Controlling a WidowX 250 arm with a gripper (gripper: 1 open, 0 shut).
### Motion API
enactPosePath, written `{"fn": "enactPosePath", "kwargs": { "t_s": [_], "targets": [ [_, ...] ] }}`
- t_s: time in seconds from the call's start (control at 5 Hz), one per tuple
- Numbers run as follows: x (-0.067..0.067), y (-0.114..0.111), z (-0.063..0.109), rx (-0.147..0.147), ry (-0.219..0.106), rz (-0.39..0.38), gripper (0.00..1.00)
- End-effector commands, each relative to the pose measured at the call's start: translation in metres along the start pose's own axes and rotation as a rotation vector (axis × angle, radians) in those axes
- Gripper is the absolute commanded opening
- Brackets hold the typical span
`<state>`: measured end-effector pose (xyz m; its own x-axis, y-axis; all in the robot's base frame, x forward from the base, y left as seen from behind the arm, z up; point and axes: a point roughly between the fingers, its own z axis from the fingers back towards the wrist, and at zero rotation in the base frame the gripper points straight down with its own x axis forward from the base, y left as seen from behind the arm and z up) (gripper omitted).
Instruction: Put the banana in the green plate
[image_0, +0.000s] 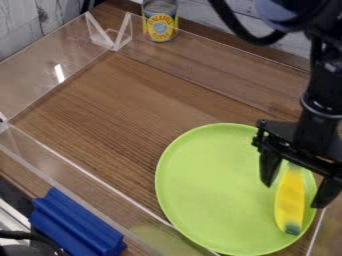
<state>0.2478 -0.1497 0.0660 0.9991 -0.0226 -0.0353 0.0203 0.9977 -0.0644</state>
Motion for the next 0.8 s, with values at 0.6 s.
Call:
{"fn": "enactPosePath", "kwargs": {
  "t_s": [0.6],
  "targets": [
    [0.0099, -0.0077, -0.0086, -0.017, -0.025, -0.022, 1.00]
  ]
}}
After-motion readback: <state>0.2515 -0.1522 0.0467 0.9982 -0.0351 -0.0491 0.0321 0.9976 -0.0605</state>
